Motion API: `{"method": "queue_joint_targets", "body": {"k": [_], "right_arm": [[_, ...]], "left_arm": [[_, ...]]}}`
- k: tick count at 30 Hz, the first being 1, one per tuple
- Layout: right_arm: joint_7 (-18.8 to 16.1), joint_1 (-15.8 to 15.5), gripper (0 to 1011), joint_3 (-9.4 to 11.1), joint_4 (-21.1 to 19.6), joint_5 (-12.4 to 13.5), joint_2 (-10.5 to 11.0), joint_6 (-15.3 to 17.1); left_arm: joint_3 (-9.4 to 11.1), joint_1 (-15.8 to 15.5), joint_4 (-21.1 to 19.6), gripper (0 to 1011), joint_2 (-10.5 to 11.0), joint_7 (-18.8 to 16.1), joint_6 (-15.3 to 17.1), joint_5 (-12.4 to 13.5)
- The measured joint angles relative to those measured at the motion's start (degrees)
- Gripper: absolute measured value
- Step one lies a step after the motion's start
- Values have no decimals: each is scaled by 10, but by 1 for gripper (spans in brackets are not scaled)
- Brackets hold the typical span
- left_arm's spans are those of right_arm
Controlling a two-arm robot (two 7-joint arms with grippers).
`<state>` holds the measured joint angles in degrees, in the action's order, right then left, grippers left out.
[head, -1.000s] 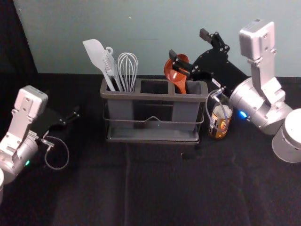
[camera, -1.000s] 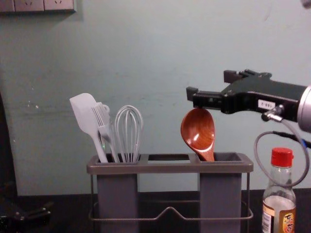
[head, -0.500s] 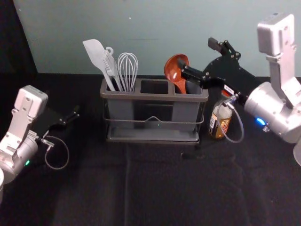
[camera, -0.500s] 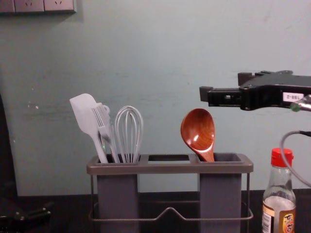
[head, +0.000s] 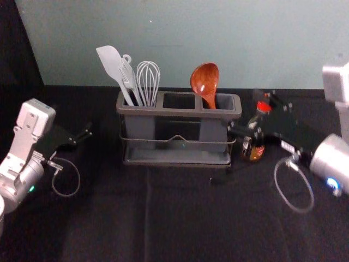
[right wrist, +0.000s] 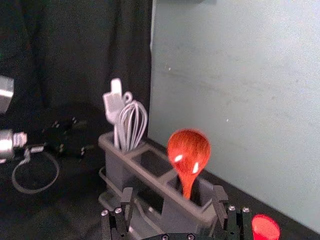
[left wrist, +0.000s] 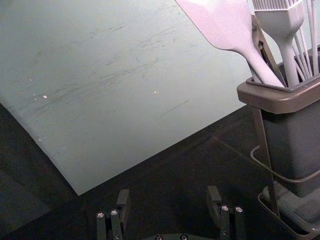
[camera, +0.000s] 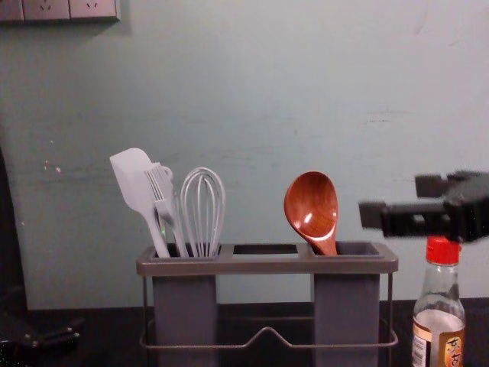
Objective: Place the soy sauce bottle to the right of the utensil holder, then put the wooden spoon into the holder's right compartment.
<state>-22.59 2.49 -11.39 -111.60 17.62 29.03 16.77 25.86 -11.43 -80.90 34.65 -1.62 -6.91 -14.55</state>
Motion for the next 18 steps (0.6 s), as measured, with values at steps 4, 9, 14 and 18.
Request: {"method": "queue_joint_targets", "body": {"k": [4, 9, 14, 18], "right_arm": [[-6, -29, 1004, 1, -3, 6, 15, -20], [-9, -60, 1004, -8, 5, 3, 25, -65], [-2, -81, 1004, -26, 32, -19, 25, -123], [4, -87, 1004, -36, 55, -36, 18, -158]], "left_arm": [[0, 0, 0, 1005, 0, 0, 0, 0], [0, 0, 0, 1005, 0, 0, 0, 0], [0, 0, 0, 1005, 0, 0, 0, 0], [0, 0, 0, 1005, 0, 0, 0, 0]]}}
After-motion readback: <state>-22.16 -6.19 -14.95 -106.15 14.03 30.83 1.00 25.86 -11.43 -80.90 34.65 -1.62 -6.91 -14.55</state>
